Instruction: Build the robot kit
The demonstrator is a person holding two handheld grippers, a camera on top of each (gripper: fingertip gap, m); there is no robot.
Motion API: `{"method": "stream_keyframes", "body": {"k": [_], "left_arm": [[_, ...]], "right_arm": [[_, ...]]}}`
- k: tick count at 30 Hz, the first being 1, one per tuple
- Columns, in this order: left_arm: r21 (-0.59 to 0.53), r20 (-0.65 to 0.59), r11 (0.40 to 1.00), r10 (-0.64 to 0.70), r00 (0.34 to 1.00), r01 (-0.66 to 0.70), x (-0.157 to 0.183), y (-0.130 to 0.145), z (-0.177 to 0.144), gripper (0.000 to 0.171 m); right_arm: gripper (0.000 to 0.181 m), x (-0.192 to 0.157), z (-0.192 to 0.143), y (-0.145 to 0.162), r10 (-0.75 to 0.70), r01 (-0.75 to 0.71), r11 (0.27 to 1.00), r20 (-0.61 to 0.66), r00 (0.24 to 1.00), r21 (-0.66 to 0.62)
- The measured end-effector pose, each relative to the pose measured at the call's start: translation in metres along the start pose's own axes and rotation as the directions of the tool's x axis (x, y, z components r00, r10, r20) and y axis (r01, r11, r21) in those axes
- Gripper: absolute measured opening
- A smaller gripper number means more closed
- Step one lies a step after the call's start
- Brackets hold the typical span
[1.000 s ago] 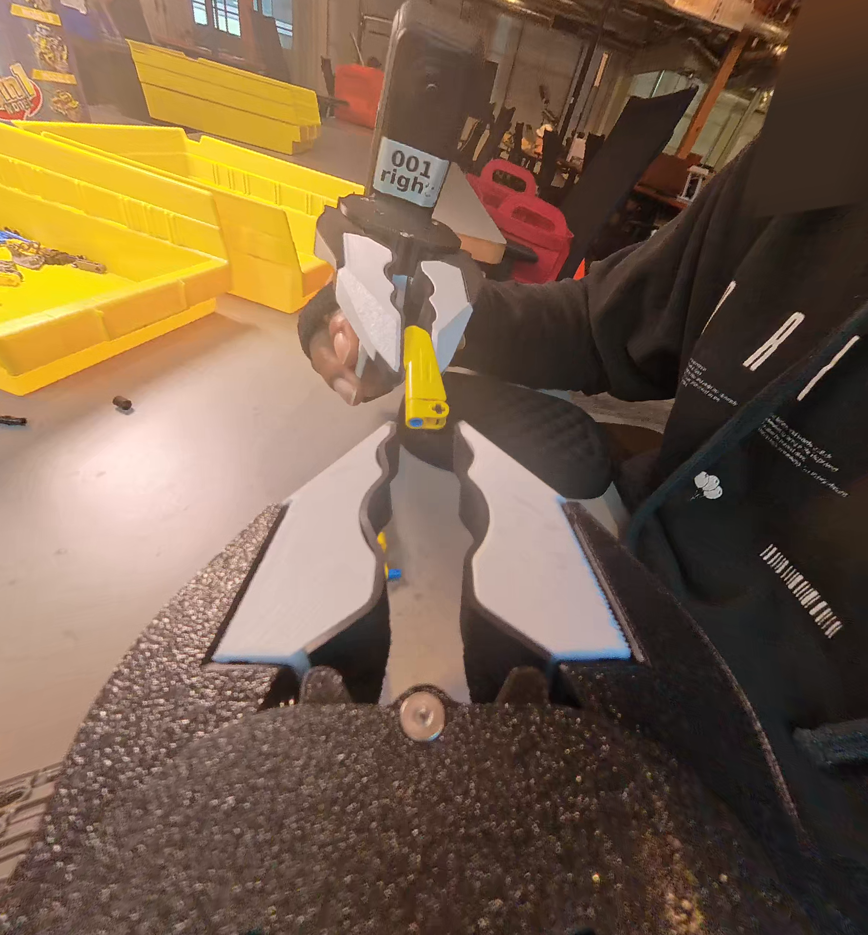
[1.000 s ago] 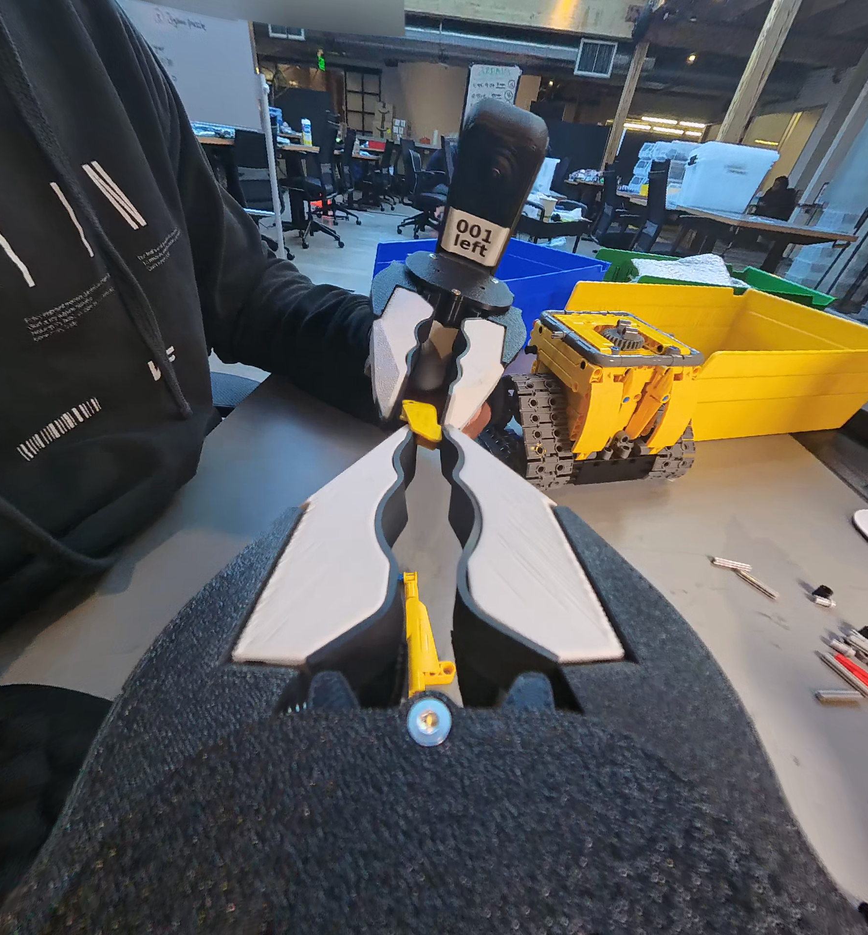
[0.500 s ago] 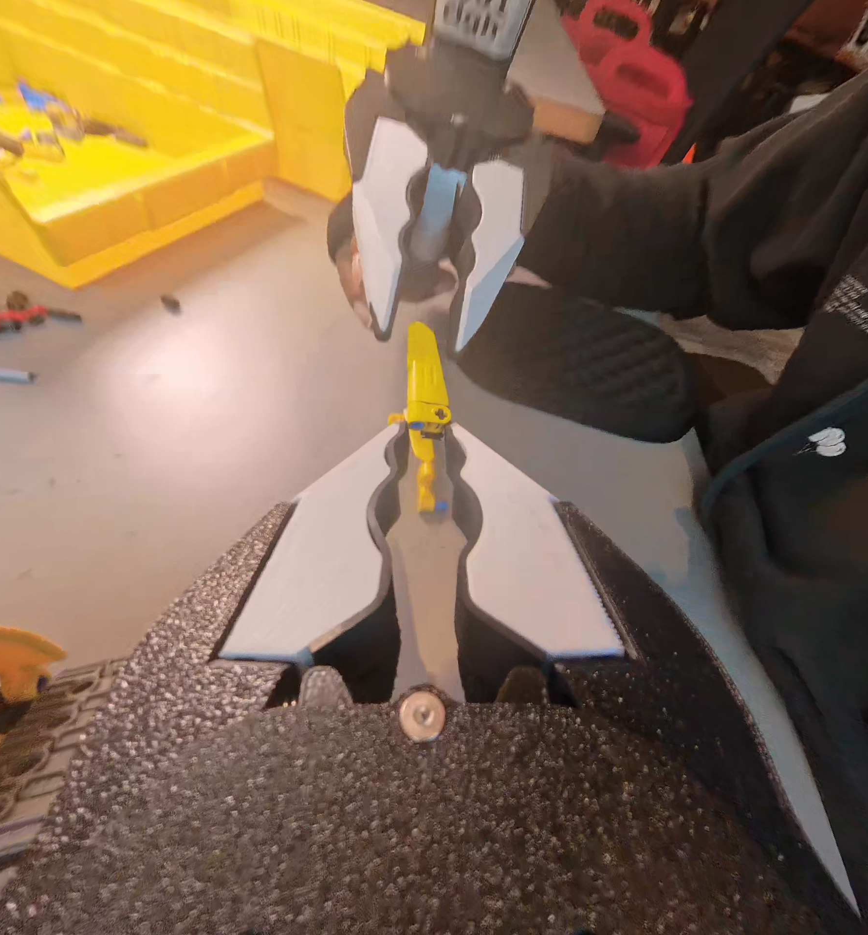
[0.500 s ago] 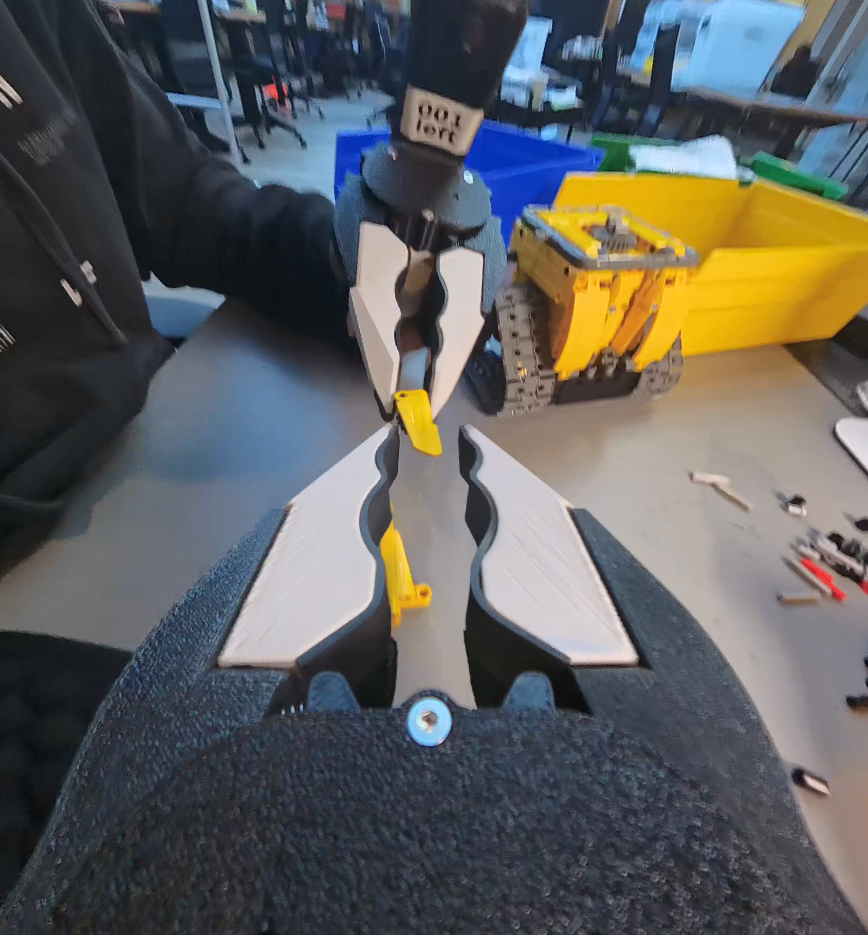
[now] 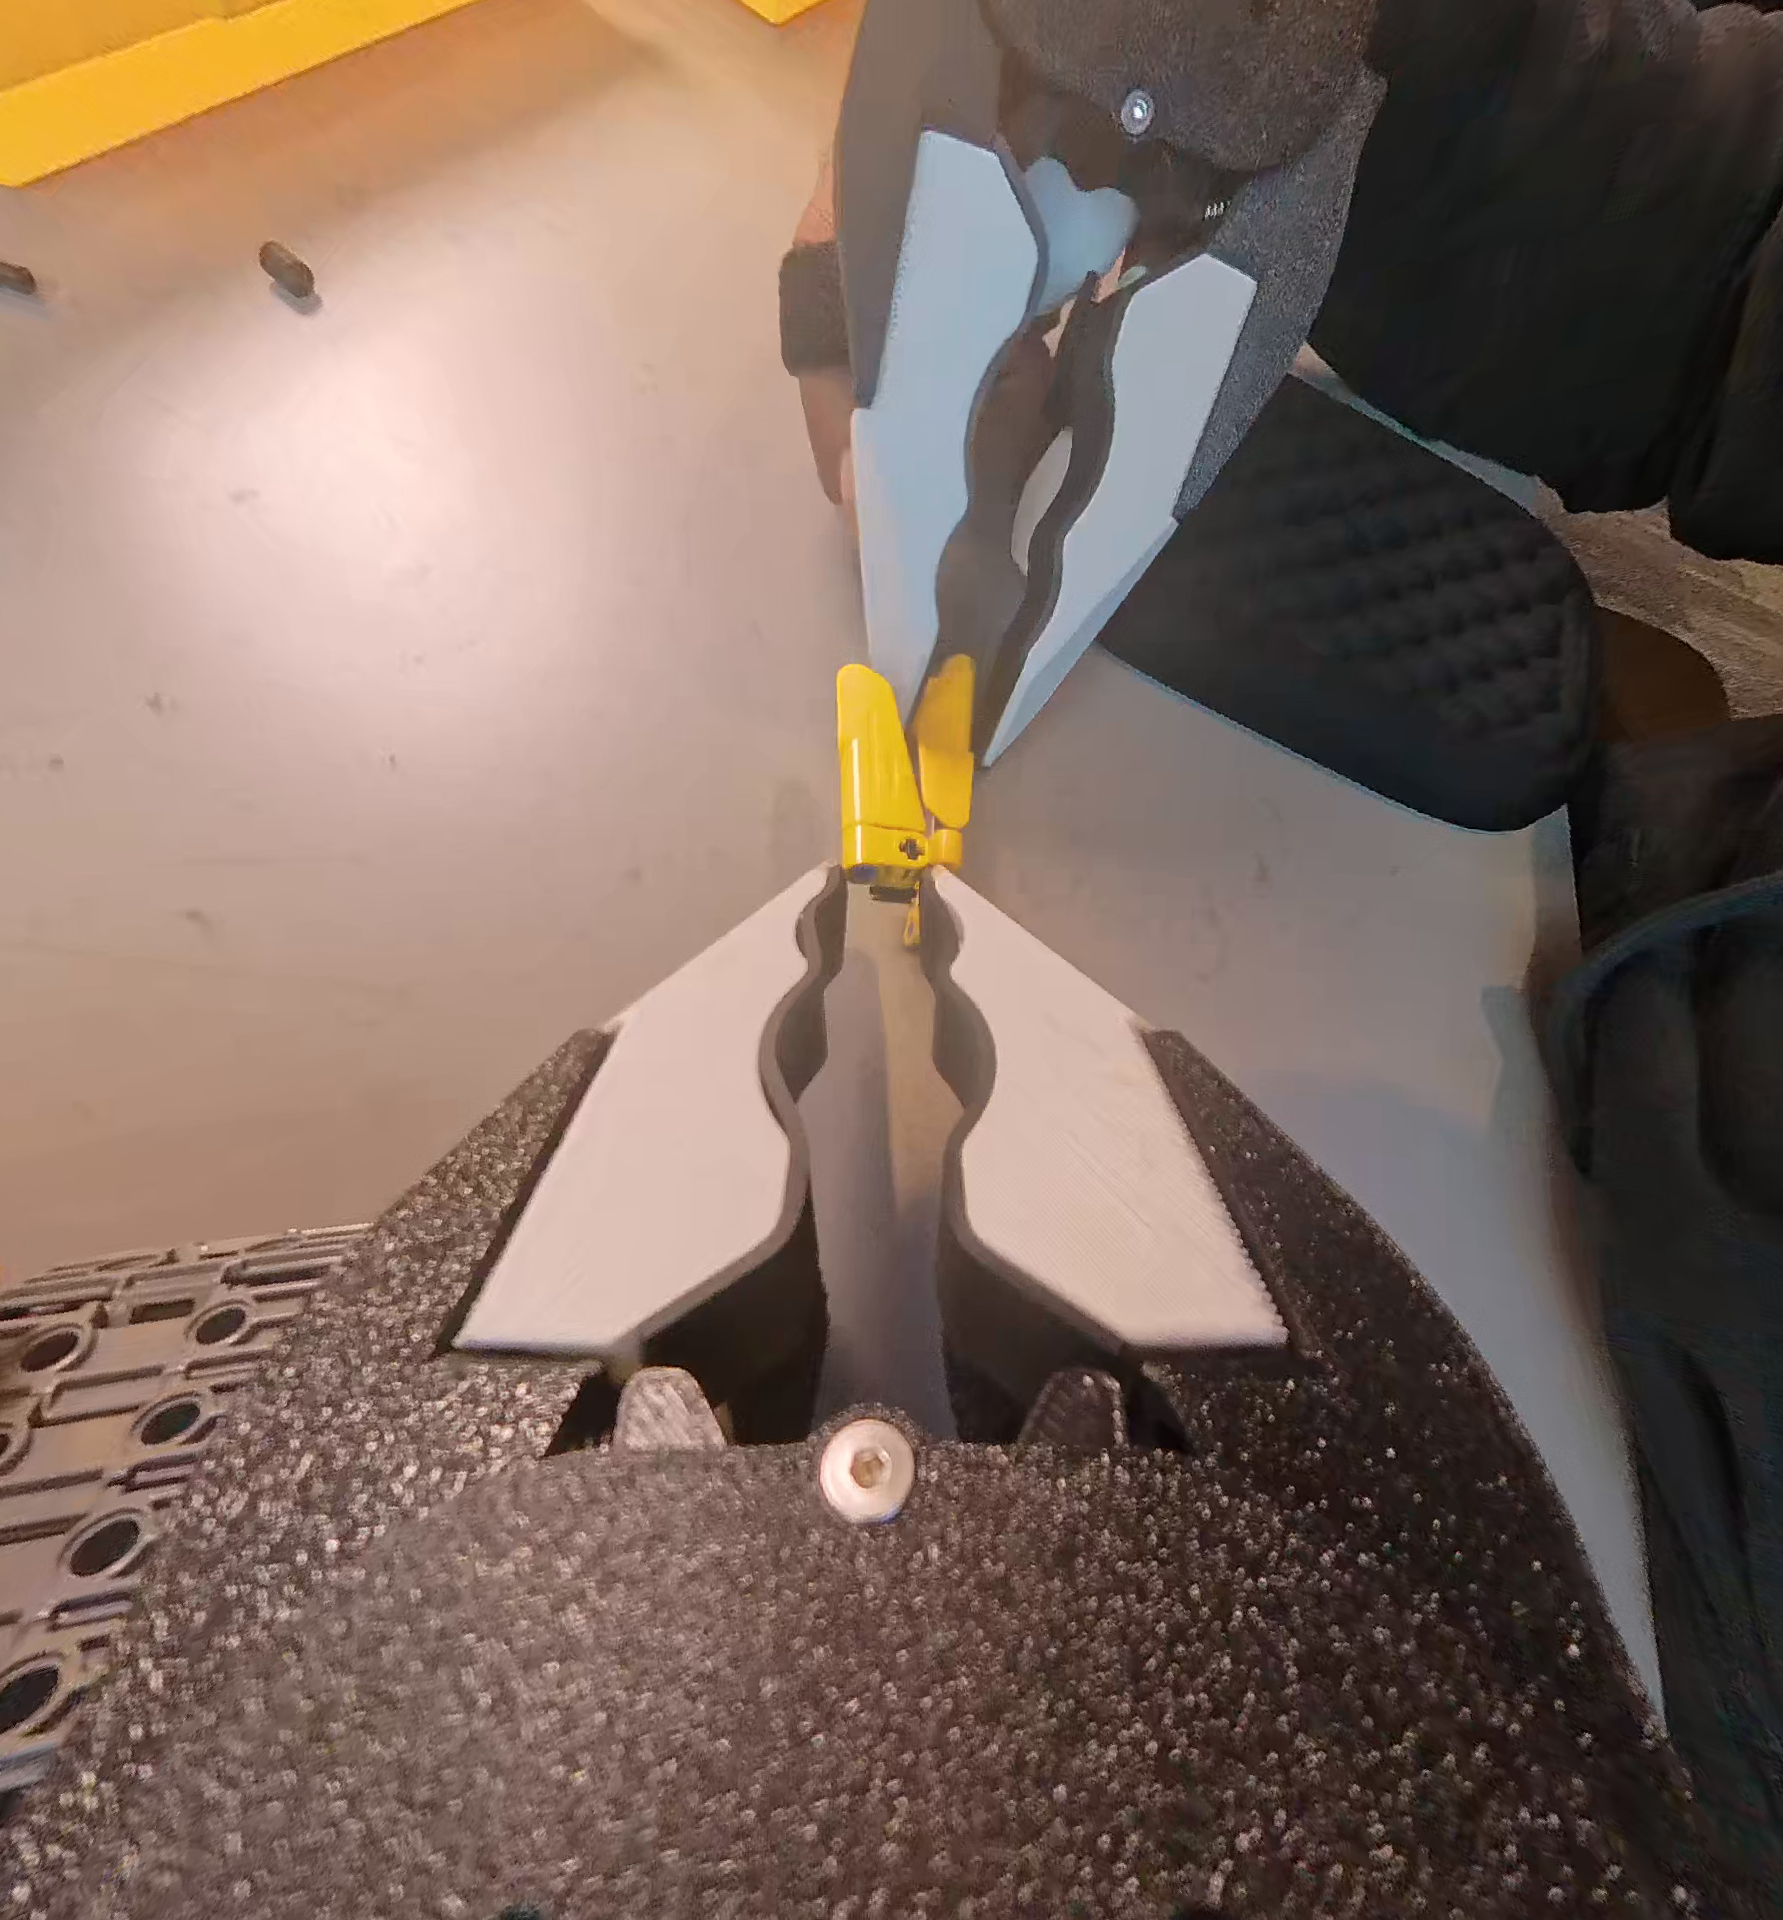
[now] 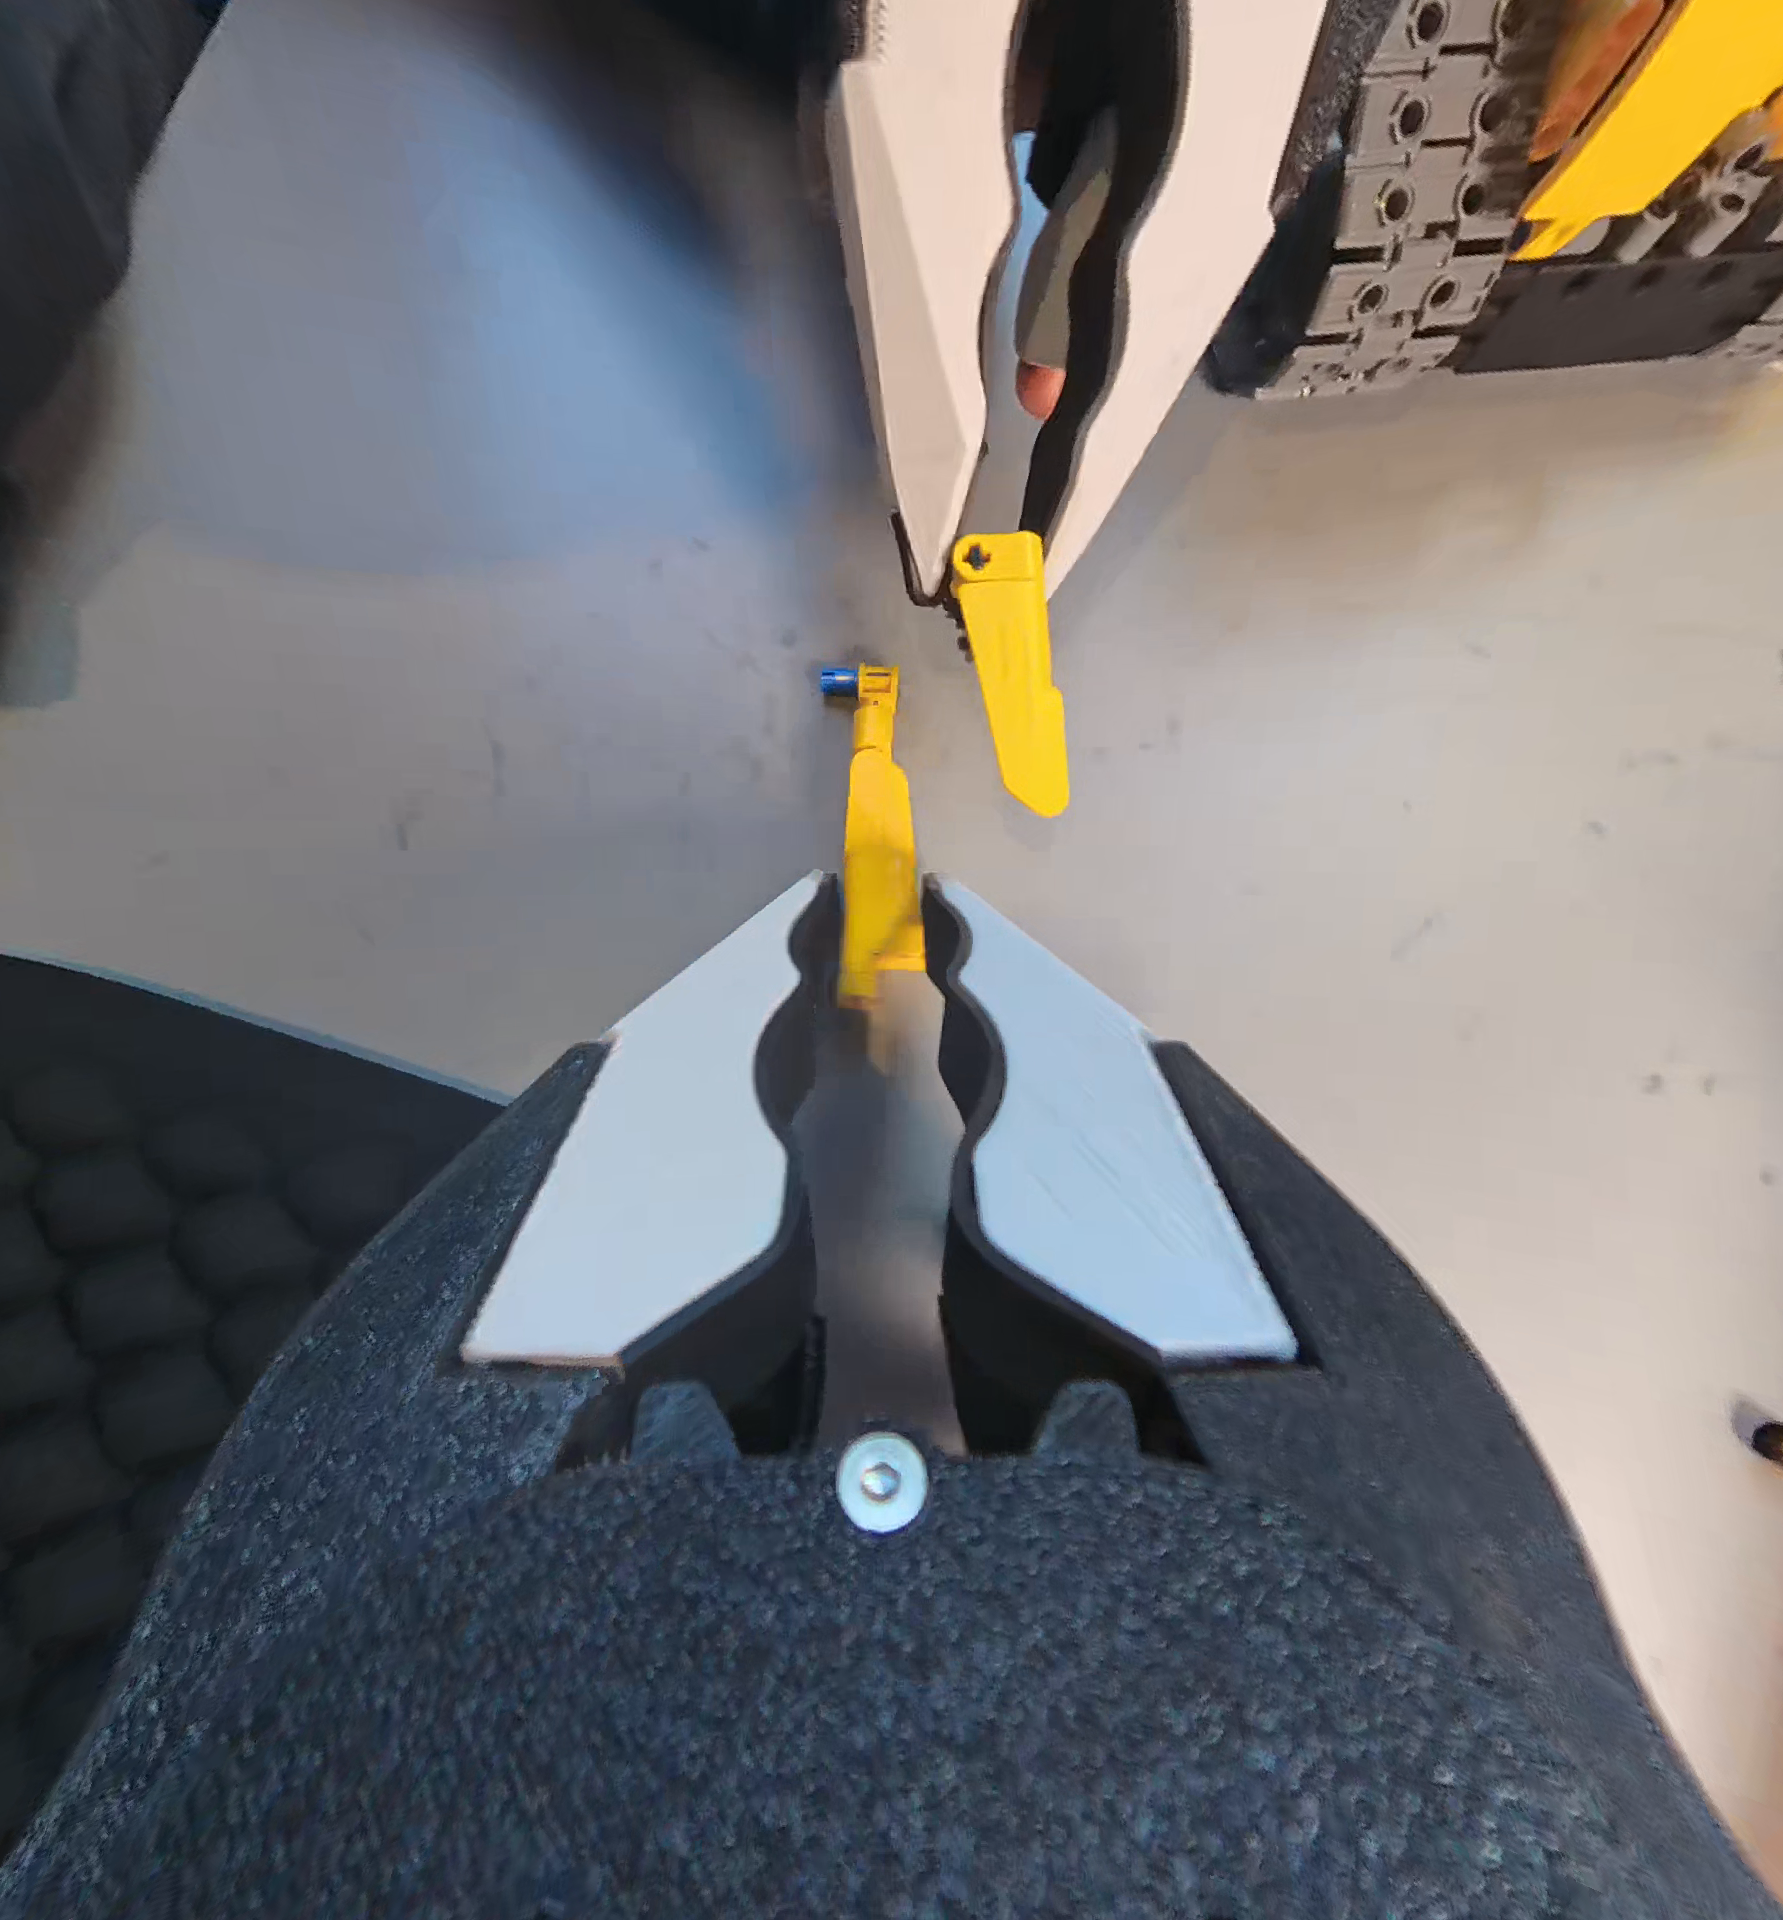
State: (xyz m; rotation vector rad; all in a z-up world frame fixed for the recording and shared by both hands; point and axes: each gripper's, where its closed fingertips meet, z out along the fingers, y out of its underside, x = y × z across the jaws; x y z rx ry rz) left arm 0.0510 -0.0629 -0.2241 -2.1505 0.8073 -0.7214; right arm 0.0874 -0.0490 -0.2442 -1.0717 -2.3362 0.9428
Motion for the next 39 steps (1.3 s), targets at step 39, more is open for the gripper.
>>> {"method": "stream_keyframes", "body": {"k": [39], "left_arm": [[0.2, -0.218, 0.943, -0.221, 0.951, 0.265, 0.001, -0.028, -0.029, 0.013]], "right_arm": [[0.014, 0.029, -0.03, -0.042, -0.08, 0.14, 0.957, -0.232, 0.969, 0.255]]}}
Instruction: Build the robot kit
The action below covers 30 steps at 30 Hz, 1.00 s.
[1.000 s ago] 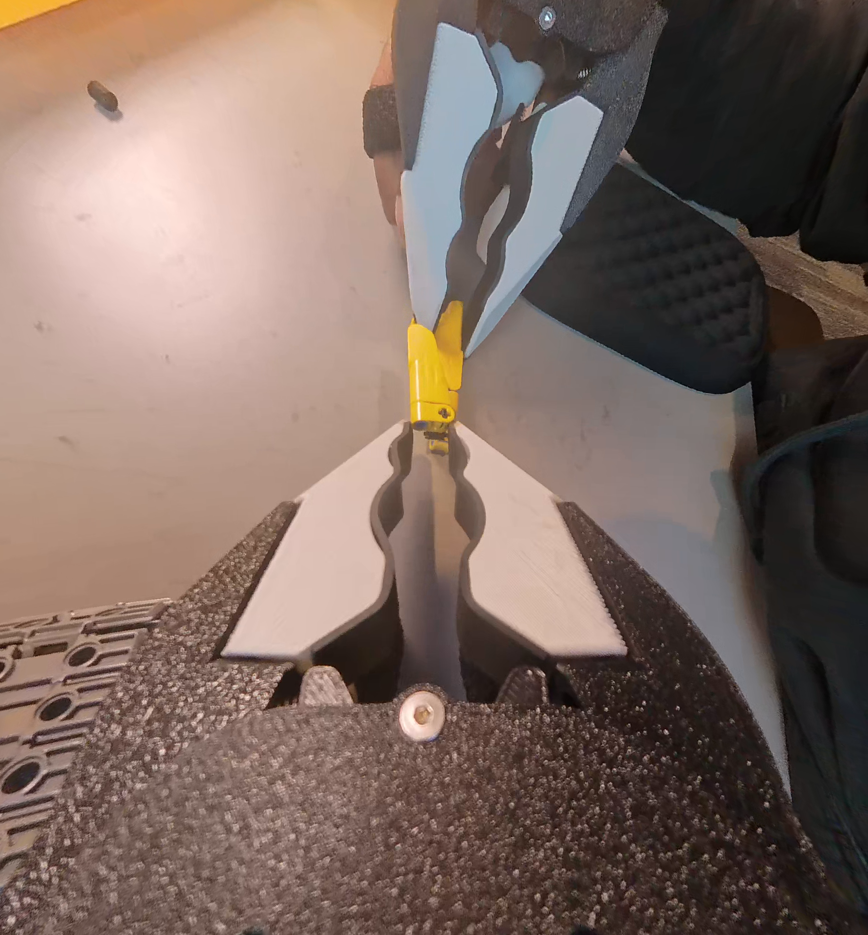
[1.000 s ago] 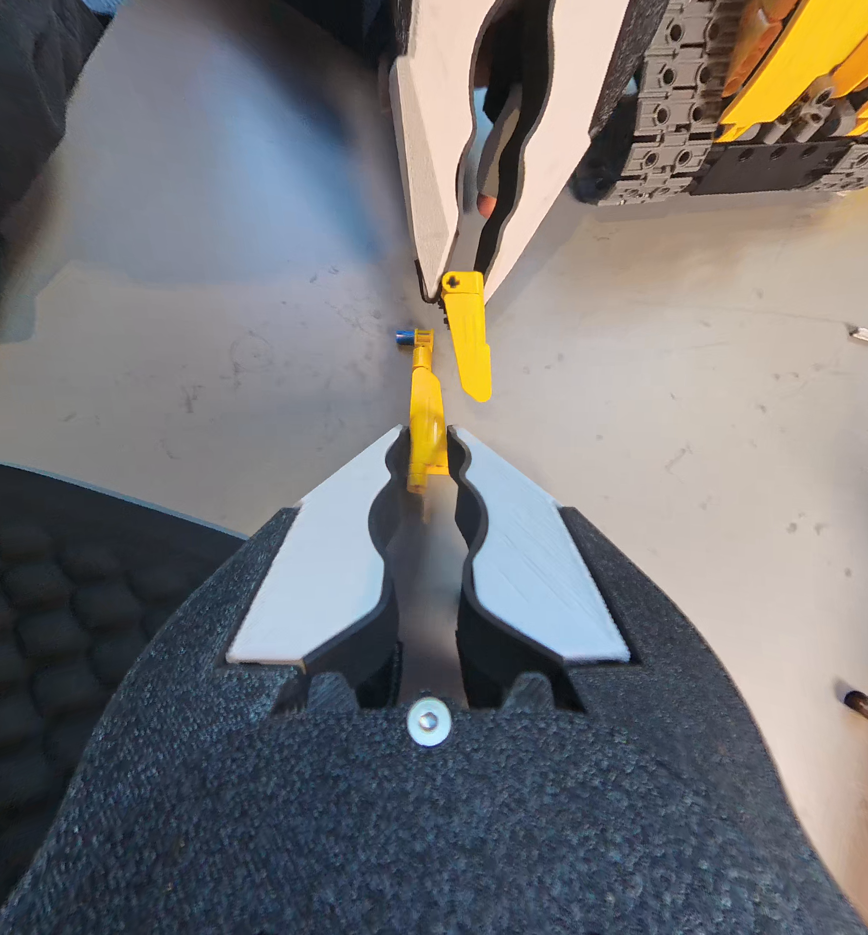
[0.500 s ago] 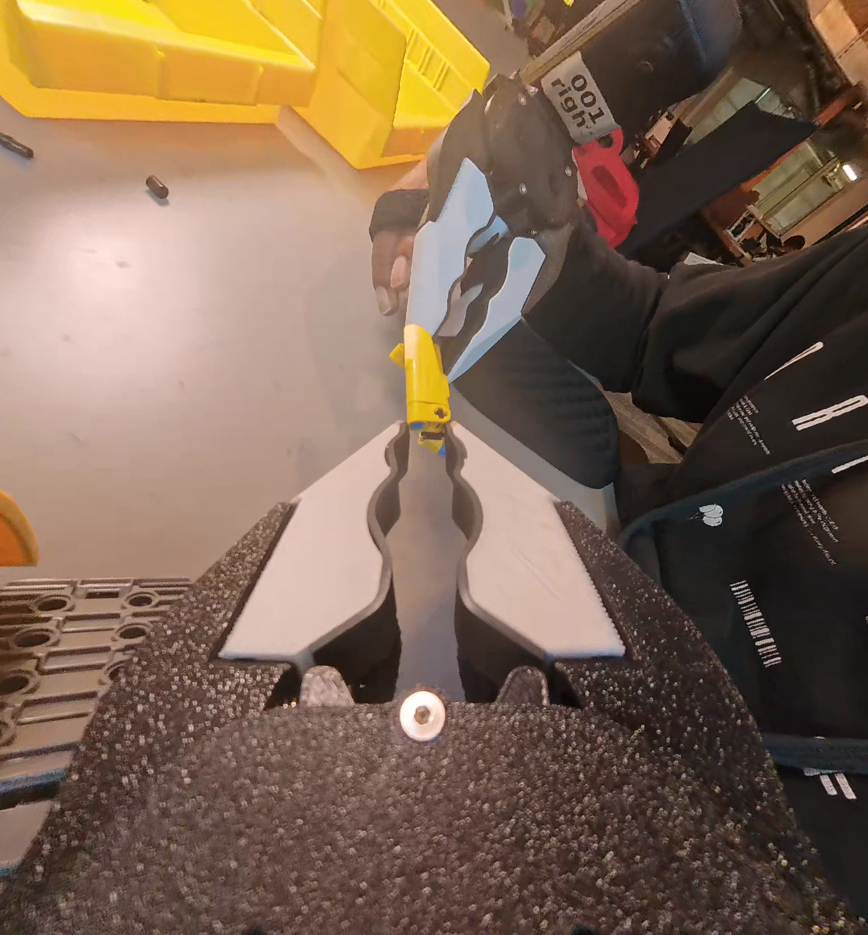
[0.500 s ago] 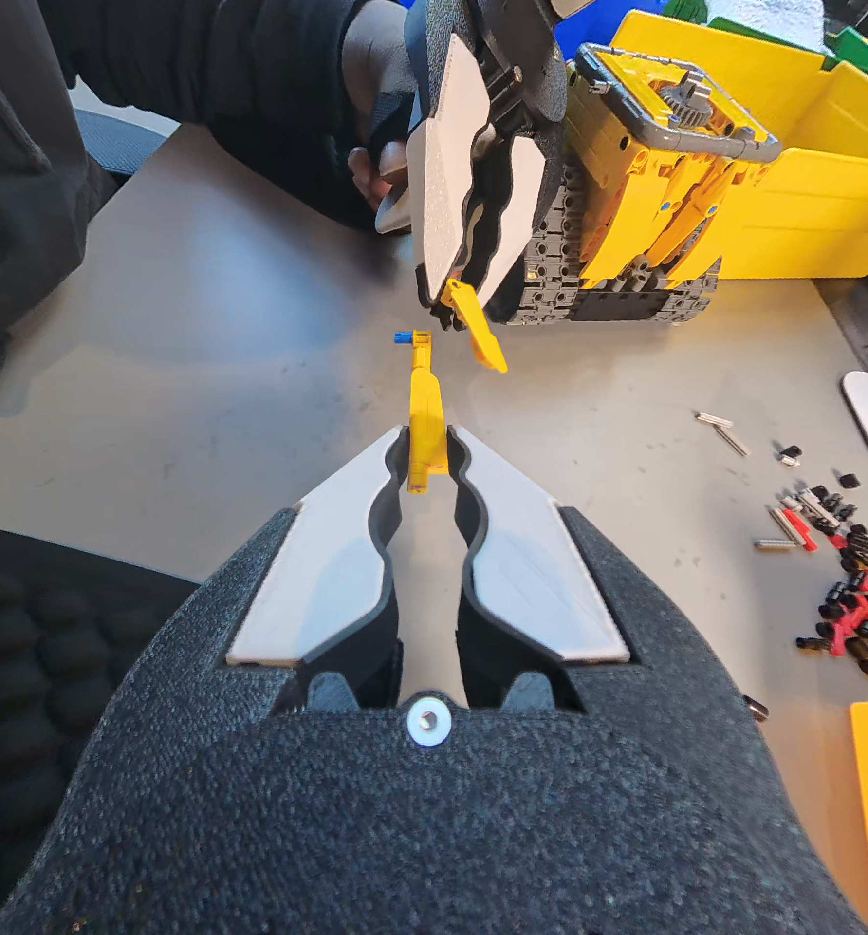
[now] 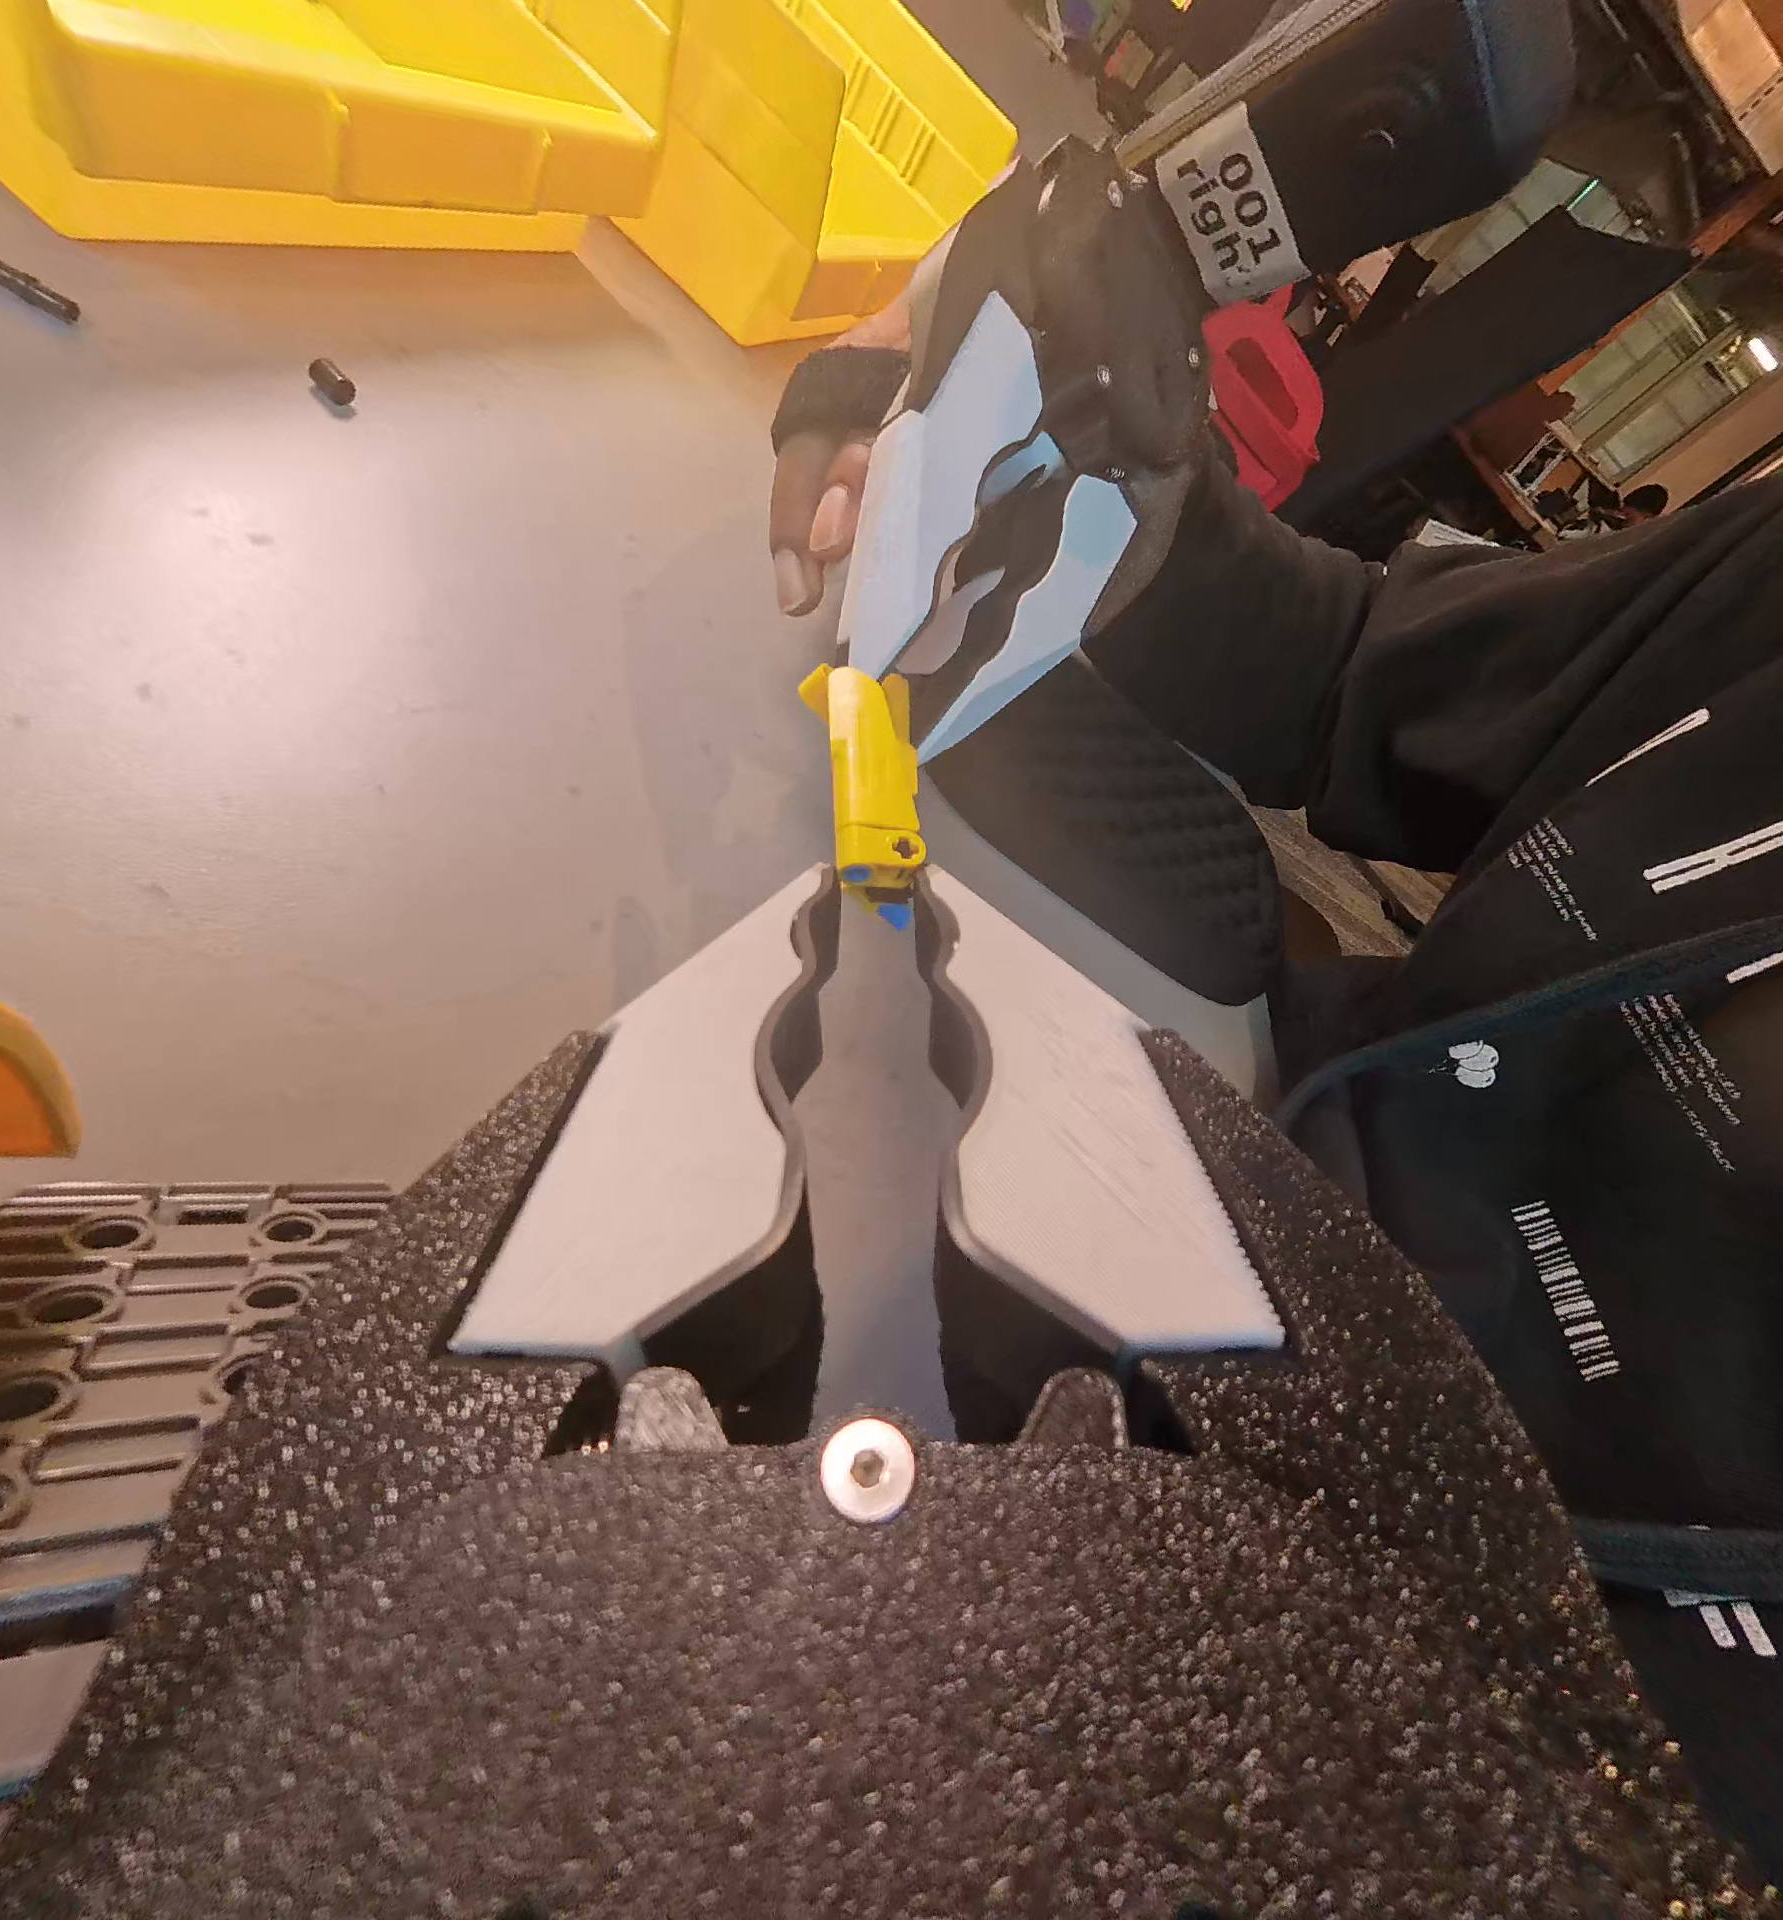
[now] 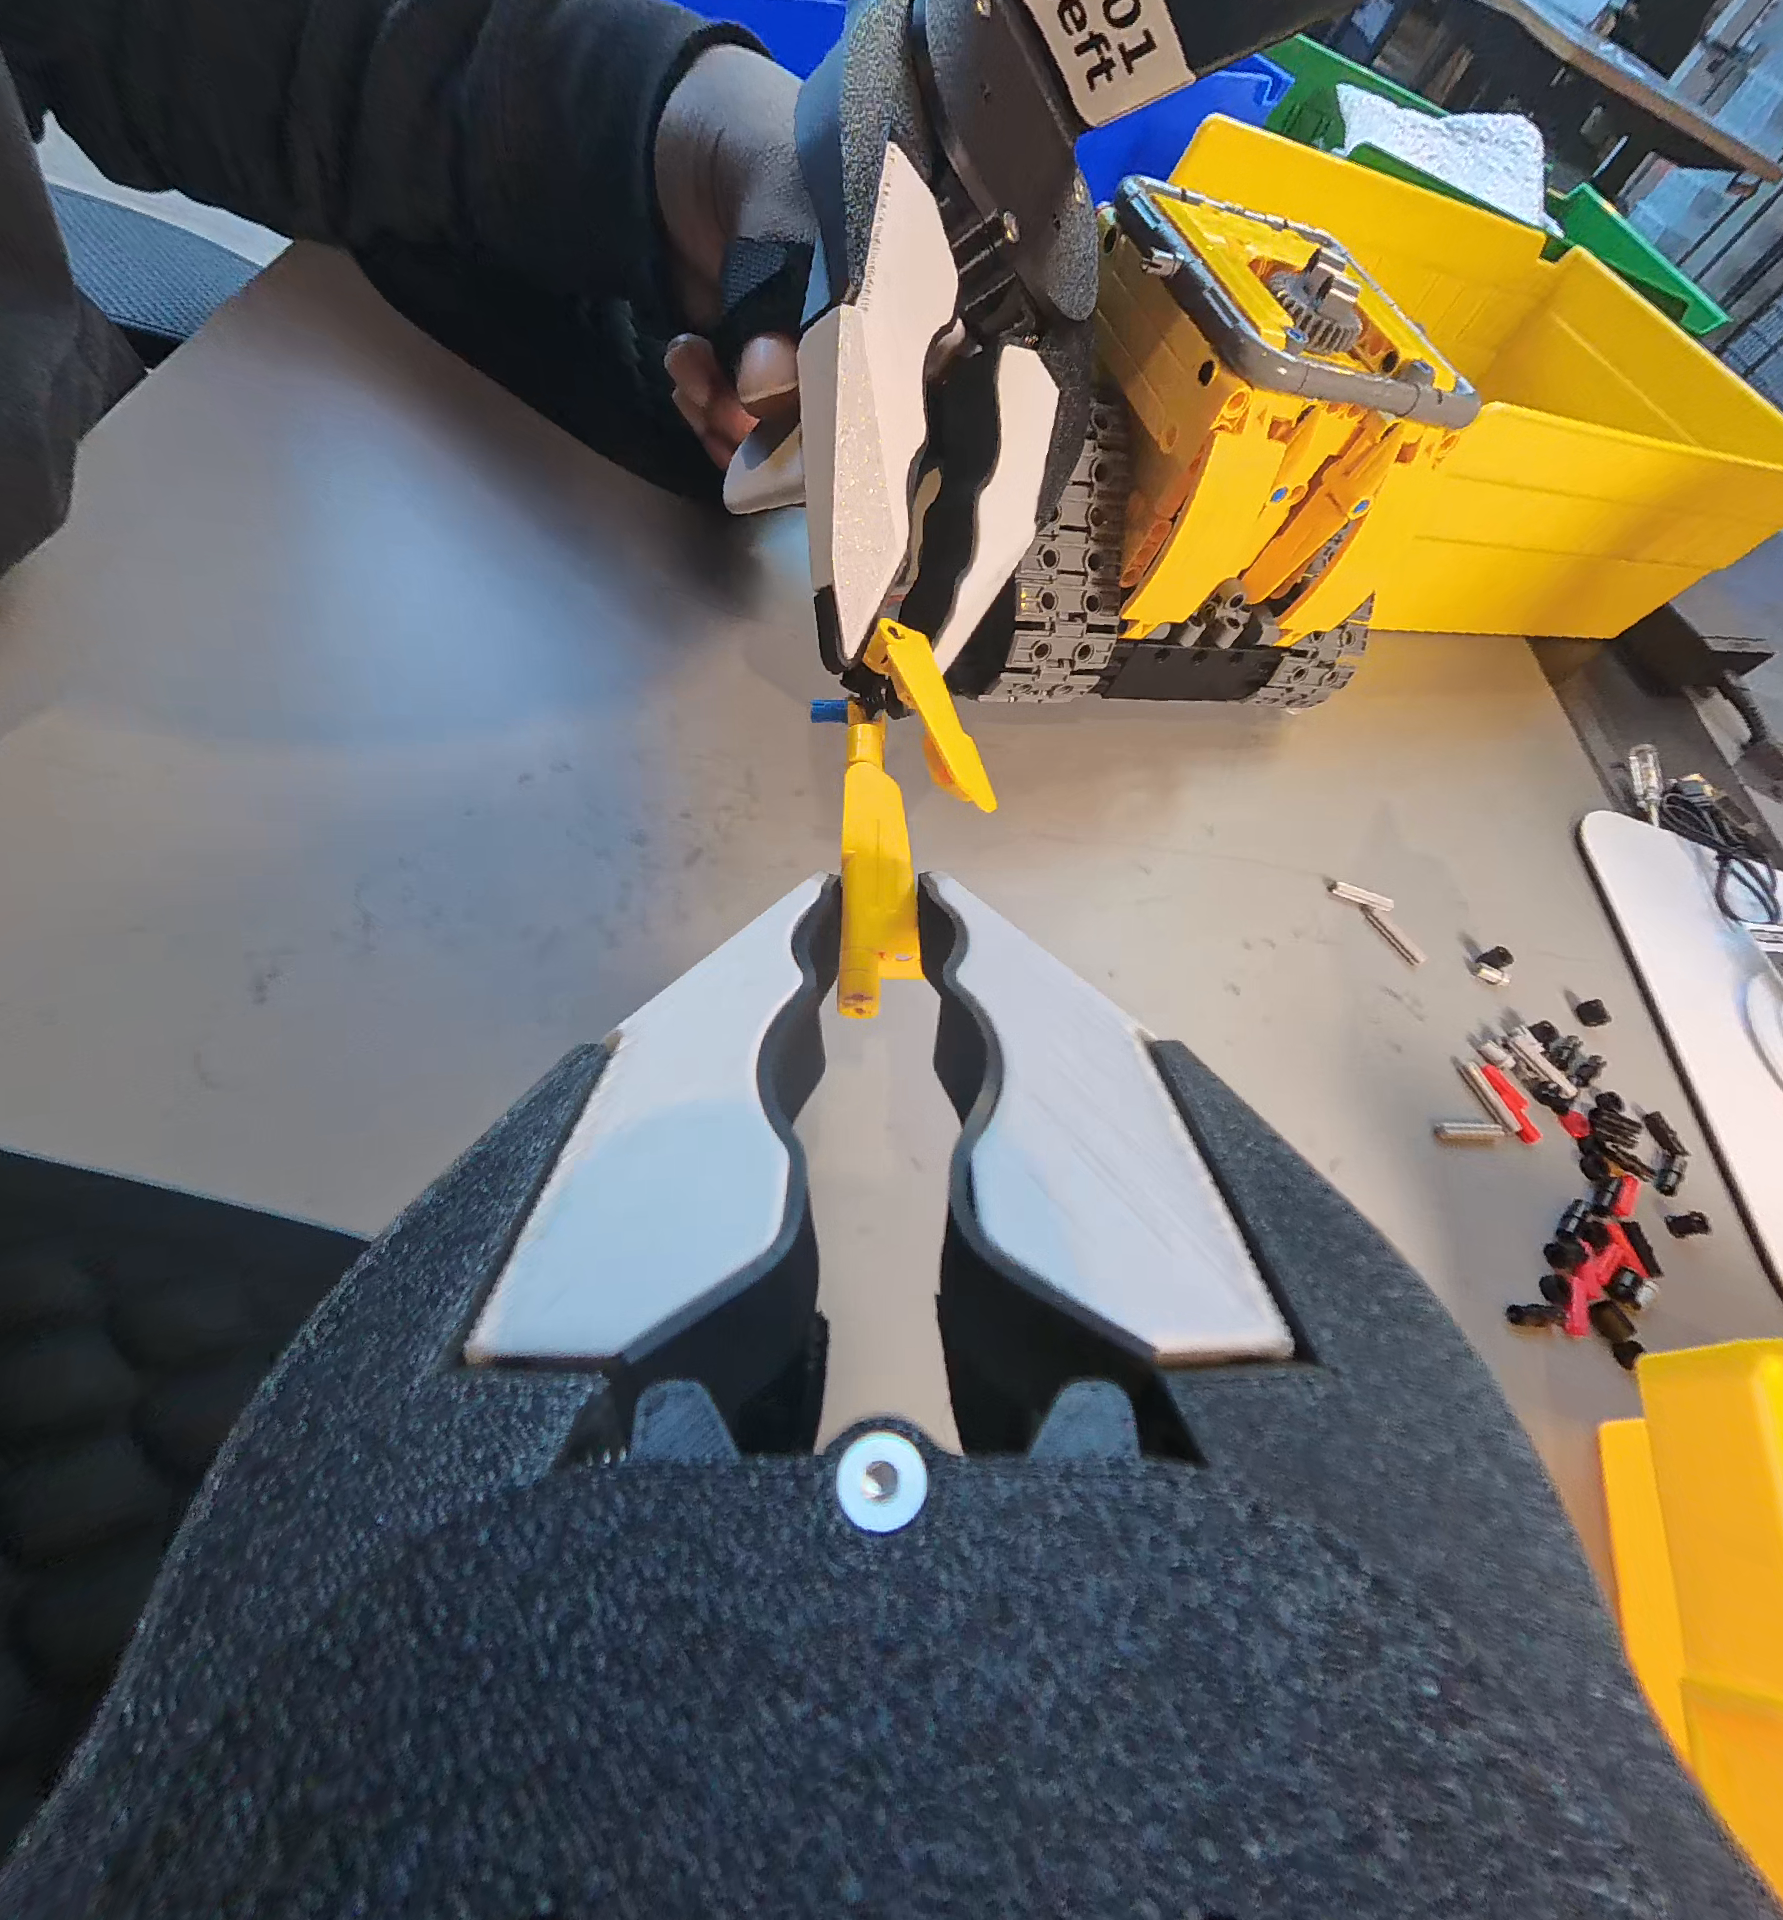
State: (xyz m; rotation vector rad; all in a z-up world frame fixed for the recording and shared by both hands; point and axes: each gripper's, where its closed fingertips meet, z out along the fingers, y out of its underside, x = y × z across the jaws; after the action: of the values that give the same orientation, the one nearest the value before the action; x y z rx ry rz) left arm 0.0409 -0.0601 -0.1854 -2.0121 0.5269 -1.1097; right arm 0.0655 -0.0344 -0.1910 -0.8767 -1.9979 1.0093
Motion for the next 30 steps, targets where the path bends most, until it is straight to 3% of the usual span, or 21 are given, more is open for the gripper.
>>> {"method": "stream_keyframes", "body": {"k": [7, 12, 18, 21, 30], "left_arm": [[0.038, 0.003, 0.999, -0.011, 1.0, 0.011, -0.002, -0.006, -0.005, 0.013], [0.035, 0.039, 0.999, 0.003, 0.999, -0.004, -0.007, -0.006, -0.009, 0.013], [-0.017, 0.105, 0.999, 0.031, 0.994, -0.029, -0.014, 0.002, -0.011, 0.013], [-0.057, 0.115, 0.997, 0.05, 0.992, -0.044, -0.015, 0.007, -0.008, 0.013], [-0.185, 0.139, 0.977, 0.136, 0.981, -0.109, -0.013, 0.027, 0.004, 0.013]], "right_arm": [[0.014, 0.005, 0.006, 0.005, -0.222, 0.213, 0.973, -0.108, 0.969, -0.091], [0.014, 0.003, 0.021, 0.033, -0.513, 0.463, 0.836, -0.117, 0.851, -0.295], [0.014, -0.002, 0.03, 0.038, -0.662, 0.596, 0.726, -0.114, 0.741, -0.343], [0.014, -0.004, 0.029, 0.039, -0.653, 0.588, 0.732, -0.11, 0.749, -0.345], [0.018, -0.021, 0.02, 0.039, -0.489, 0.464, 0.833, -0.008, 0.872, -0.301]]}}
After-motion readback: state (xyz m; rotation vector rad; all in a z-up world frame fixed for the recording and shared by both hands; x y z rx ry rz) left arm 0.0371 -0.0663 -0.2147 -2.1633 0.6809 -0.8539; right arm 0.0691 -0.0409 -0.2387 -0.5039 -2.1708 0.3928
